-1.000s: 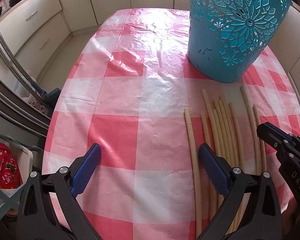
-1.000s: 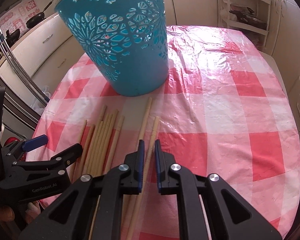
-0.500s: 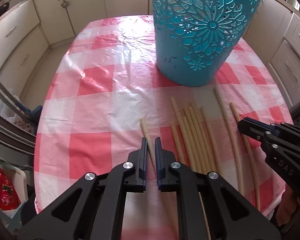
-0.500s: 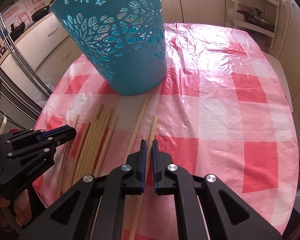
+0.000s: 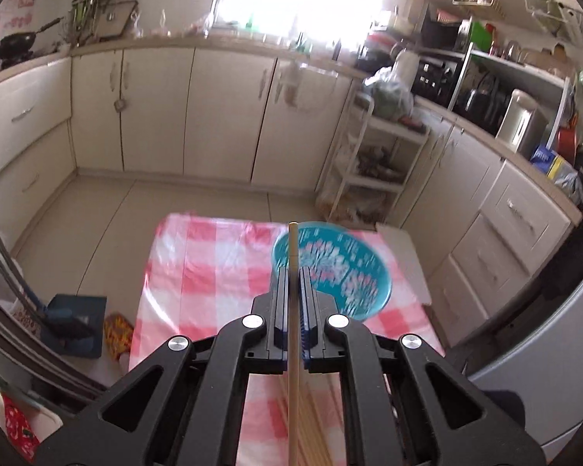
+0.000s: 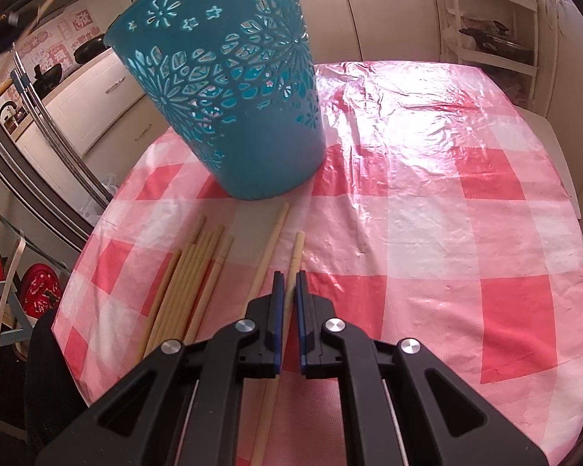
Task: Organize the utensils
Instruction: 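Lift the stick with the left gripper over the teal basket and release it inside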
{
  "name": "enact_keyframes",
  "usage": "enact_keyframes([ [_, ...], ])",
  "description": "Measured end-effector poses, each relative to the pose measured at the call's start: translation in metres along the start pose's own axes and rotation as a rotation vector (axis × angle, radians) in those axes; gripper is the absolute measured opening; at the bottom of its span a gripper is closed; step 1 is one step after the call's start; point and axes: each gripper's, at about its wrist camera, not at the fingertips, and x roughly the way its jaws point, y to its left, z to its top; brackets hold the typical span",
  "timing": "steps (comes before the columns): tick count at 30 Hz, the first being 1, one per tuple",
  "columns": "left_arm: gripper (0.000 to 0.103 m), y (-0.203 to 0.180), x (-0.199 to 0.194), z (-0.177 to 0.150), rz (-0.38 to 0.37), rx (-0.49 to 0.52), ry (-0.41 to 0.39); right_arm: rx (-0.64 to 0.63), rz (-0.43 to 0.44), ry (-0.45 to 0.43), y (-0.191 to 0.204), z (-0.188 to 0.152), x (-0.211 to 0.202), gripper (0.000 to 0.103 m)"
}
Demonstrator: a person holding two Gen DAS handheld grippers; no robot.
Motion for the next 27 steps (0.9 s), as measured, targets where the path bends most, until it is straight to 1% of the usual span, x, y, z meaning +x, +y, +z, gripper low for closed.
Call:
enact_keyframes([
  [2, 0.005, -0.009, -0.002, 0.025, -0.001, -0.003, -0.082, 0.007, 0.006, -0.005, -0.001, 0.001, 0.000, 0.006],
  [4, 0.005, -0.021, 0.001, 0.043, 0.011, -0.012, -0.146, 0.013, 0.014, -0.006, -0.003, 0.000, -0.001, 0.006],
  [6, 0.005, -0.027, 0.015, 0.059, 0.030, -0.042, -0.195, 0.026, 0.026, -0.008, -0.004, 0.002, -0.001, 0.006],
  [8, 0.005, -0.034, 0.027, 0.072, 0.056, -0.058, -0.235, 0.035, 0.037, -0.009, -0.006, 0.002, -0.001, 0.006],
  [11, 0.005, -0.047, 0.055, 0.072, 0.101, -0.046, -0.282, 0.044, 0.050, -0.008, -0.008, 0.003, -0.002, 0.006],
  [14, 0.005, -0.052, 0.084, 0.064, 0.142, -0.040, -0.288, 0.055, 0.064, -0.007, -0.011, 0.003, -0.002, 0.006],
  [19, 0.005, -0.048, 0.122, 0.046, 0.193, -0.040, -0.235, 0.072, 0.083, -0.005, -0.014, 0.004, -0.002, 0.006],
  [24, 0.005, -0.042, 0.139, 0.021, 0.239, -0.014, -0.171, 0.074, 0.086, -0.006, -0.015, 0.004, -0.002, 0.006],
  [26, 0.007, -0.039, 0.141, 0.011, 0.250, -0.005, -0.143, 0.072, 0.084, -0.006, -0.015, 0.004, -0.002, 0.006],
  [27, 0.009, -0.038, 0.140, 0.008, 0.254, -0.002, -0.133, 0.071, 0.083, -0.006, -0.015, 0.004, -0.002, 0.007],
])
